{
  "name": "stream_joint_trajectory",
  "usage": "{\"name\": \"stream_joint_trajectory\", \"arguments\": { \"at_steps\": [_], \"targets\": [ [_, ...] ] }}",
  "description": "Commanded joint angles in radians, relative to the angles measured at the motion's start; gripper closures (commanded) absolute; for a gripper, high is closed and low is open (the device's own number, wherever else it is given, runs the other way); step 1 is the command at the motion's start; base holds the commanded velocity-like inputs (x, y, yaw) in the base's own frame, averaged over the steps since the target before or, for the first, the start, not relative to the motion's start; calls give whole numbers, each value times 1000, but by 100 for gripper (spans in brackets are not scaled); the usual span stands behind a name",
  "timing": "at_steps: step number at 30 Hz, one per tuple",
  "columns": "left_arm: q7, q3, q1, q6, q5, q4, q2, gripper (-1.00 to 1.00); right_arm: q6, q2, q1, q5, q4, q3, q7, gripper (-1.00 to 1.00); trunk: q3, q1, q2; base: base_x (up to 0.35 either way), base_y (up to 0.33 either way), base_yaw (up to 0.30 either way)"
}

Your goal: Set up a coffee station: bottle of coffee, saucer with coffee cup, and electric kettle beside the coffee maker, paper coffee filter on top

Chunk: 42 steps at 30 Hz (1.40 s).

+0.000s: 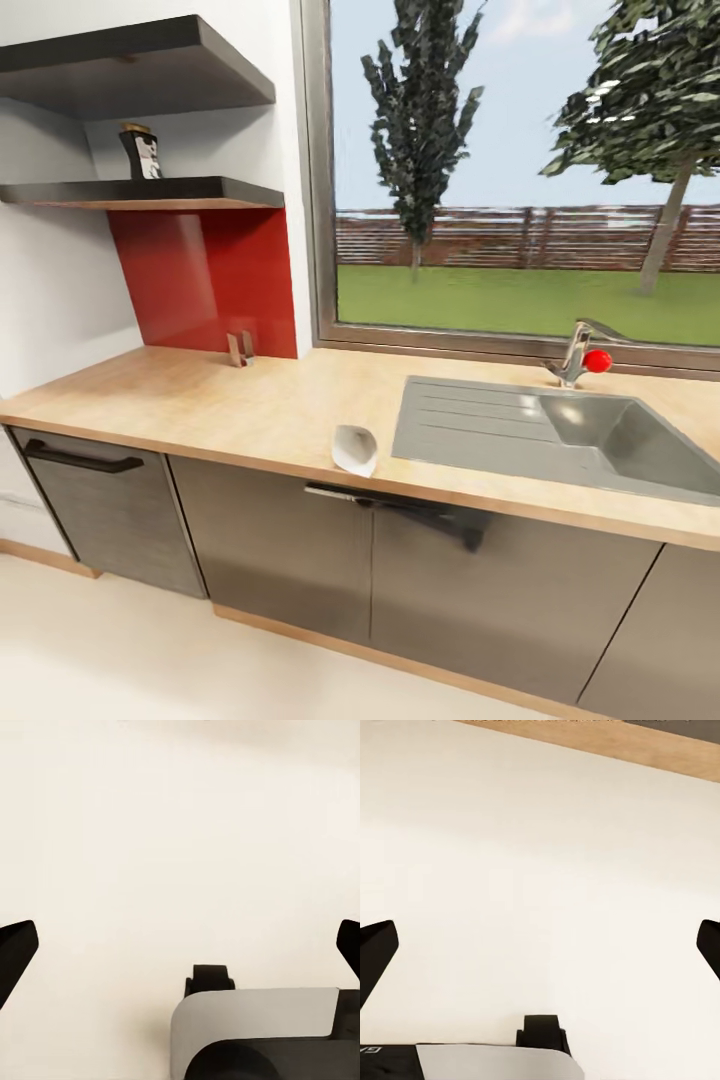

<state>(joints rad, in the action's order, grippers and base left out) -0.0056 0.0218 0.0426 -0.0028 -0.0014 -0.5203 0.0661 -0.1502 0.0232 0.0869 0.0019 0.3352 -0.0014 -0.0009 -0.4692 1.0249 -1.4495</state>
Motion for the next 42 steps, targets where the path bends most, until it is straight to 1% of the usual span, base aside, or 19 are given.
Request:
{"name": "stream_joint_trajectory", "arguments": {
  "at_steps": [1, 9, 10, 11, 13, 14, 16, 17, 21, 23, 24, 27, 29, 31, 32, 34, 35, 38, 42],
  "targets": [
    [-1, 1, 0, 0, 0, -1, 0, -100, -3, 0, 0, 1, -1, 0, 0, -100, -1, 0, 0, 88, 307, 0],
    [-1, 0, 0, 0, 0, 1, -1, -100, -5, -3, 0, 0, 12, 5, 2, -100, -1, 0, 0, 75, 210, 0],
    [-1, -7, 0, 0, 0, 4, -3, -100, -5, -19, 0, 0, 160, 53, 2, -100, -1, 0, 0, 2, 5, 0],
    [-1, -8, 0, 0, 1, 5, -3, -100, -3, -23, -2, -1, 243, 94, 2, -100, -1, 0, 0, 1, 3, 0],
    [-1, -8, 0, 0, 1, 6, -4, -100, -2, -25, -11, -2, 325, 138, 2, -100, -1, 0, 0, 1, 2, 0],
    [-1, -8, 0, 0, 1, 6, -4, -100, 0, -27, -26, -2, 404, 176, 2, -100, -1, 0, 0, 0, 1, 0],
    [-1, -8, 0, 0, 1, 7, -4, -100, 0, -28, -42, -2, 489, 203, 2, -100, -1, 0, 0, 0, 1, 0],
    [-1, -7, 0, 0, 1, 7, -5, -100, 1, -28, -57, -3, 572, 220, 1, -100, -1, 0, 0, 0, 0, 0],
    [-1, -7, 0, 0, 1, 8, -5, -100, 31, -30, -76, -5, 754, 248, 1, -100, -1, 0, 0, 0, 0, 0],
    [-1, -6, 0, 0, 1, 8, -5, -100, 61, -30, -80, -7, 819, 264, 1, -100, -1, 0, 0, 0, 0, 0],
    [-1, -6, 0, 0, 1, 8, -5, -100, 94, -31, -82, -9, 882, 285, 0, -100, -1, 0, 0, 0, 0, 0],
    [-1, -5, 0, -1, 1, 9, -5, -100, 143, -32, -84, -10, 977, 312, -1, -100, -1, 0, 0, 0, 0, 0],
    [-1, -6, 0, 0, 1, 9, -5, -100, 190, -52, -78, -9, 1085, 330, -3, -100, -1, 0, 0, 0, 0, 0],
    [-1, -6, 0, -1, 1, 9, -5, -100, 232, -75, -71, -8, 1132, 336, -5, -100, -1, 0, 0, 0, 0, 0],
    [-1, -6, 0, -1, 1, 9, -5, -100, 232, -75, -71, -8, 1132, 336, -5, -100, -1, 0, 0, 0, 0, 0],
    [-1, -6, 0, 0, 1, 9, -5, -100, 287, -100, -31, -7, 1162, 340, -20, -100, -1, 0, 0, 0, 0, 0],
    [-1, -6, 0, -1, 1, 9, -5, -100, 310, -110, 11, -8, 1173, 342, -48, -100, -1, 0, 0, 0, 0, 0],
    [-1, -6, 0, 0, 1, 9, -5, -100, 337, -120, 69, -8, 1182, 343, -84, -100, -1, 0, 0, 0, 0, 0],
    [-1, -5, 0, 0, 1, 9, -5, -100, 415, -133, 145, -8, 1188, 343, -107, -100, -1, 0, 0, 0, 0, 0]
  ]
}}
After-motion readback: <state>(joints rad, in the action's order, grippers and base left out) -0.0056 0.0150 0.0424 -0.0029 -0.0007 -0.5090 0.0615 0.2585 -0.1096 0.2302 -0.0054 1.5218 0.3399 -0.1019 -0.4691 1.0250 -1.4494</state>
